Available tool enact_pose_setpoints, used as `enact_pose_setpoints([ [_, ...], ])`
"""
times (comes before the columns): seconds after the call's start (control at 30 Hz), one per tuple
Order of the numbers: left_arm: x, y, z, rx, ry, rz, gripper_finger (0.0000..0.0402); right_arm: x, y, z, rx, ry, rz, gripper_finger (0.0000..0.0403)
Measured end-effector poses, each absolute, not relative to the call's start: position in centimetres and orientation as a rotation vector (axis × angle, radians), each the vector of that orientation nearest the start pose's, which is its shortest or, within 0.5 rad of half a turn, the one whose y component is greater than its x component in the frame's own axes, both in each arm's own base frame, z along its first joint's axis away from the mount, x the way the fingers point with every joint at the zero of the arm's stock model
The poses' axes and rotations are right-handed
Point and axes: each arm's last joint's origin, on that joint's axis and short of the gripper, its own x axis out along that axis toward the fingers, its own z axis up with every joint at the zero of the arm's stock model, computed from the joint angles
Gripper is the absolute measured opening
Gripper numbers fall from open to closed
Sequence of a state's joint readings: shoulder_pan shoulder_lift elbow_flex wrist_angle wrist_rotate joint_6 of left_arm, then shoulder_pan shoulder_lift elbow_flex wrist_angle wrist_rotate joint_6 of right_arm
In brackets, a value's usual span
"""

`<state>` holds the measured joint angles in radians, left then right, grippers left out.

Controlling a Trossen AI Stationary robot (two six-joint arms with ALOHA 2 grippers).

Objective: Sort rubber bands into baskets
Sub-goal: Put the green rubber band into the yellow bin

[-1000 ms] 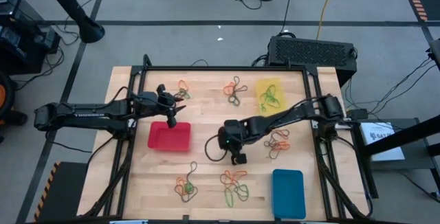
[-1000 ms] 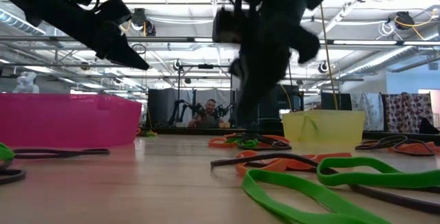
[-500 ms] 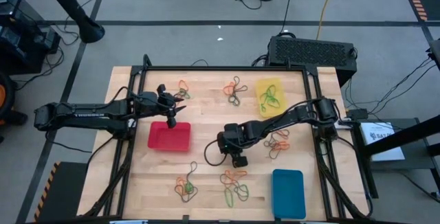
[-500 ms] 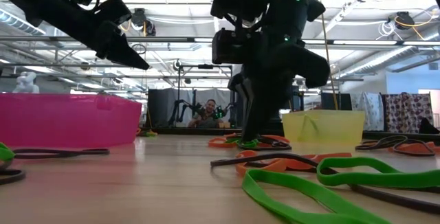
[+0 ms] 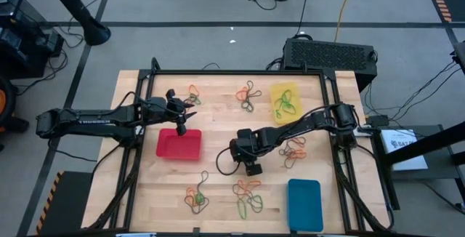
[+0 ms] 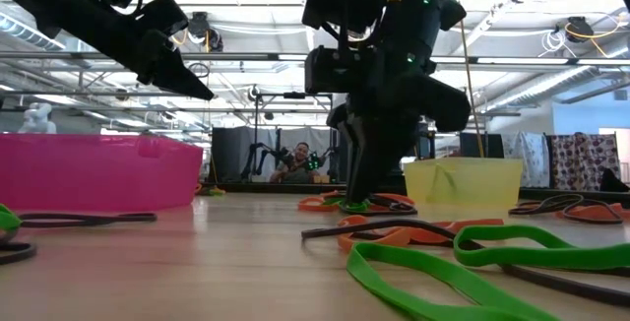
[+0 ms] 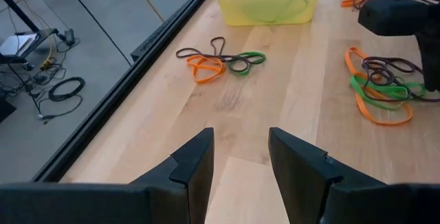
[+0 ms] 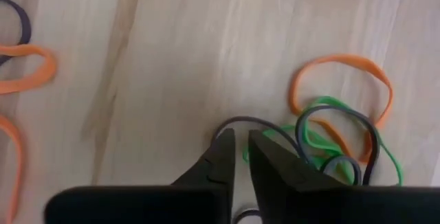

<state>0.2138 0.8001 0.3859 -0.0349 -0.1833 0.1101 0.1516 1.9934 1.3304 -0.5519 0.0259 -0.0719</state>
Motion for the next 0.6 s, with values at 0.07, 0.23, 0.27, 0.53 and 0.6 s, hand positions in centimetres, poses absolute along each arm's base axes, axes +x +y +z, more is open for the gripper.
enact_pose_setpoints([
  [0.07,16.6,4.1,20.7,0.100,0.473,0.365,0.0148,38.8,5.8,15.0,-0.166,1.208,0.149,0.0061],
  [0.23,16.6,4.1,20.7,0.100,0.473,0.365,0.0148,38.7,5.7,14.8,-0.162,1.209,0.143,0.0096],
  [0.27,16.6,4.1,20.7,0.100,0.473,0.365,0.0148,38.6,5.6,14.7,-0.162,1.216,0.140,0.0100],
  [0.53,16.6,4.1,20.7,0.100,0.477,0.366,0.0148,37.9,4.7,13.6,-0.124,1.247,0.111,0.0097],
  [0.6,16.6,4.1,20.7,0.099,0.476,0.366,0.0148,37.9,4.5,13.6,-0.118,1.250,0.109,0.0082],
])
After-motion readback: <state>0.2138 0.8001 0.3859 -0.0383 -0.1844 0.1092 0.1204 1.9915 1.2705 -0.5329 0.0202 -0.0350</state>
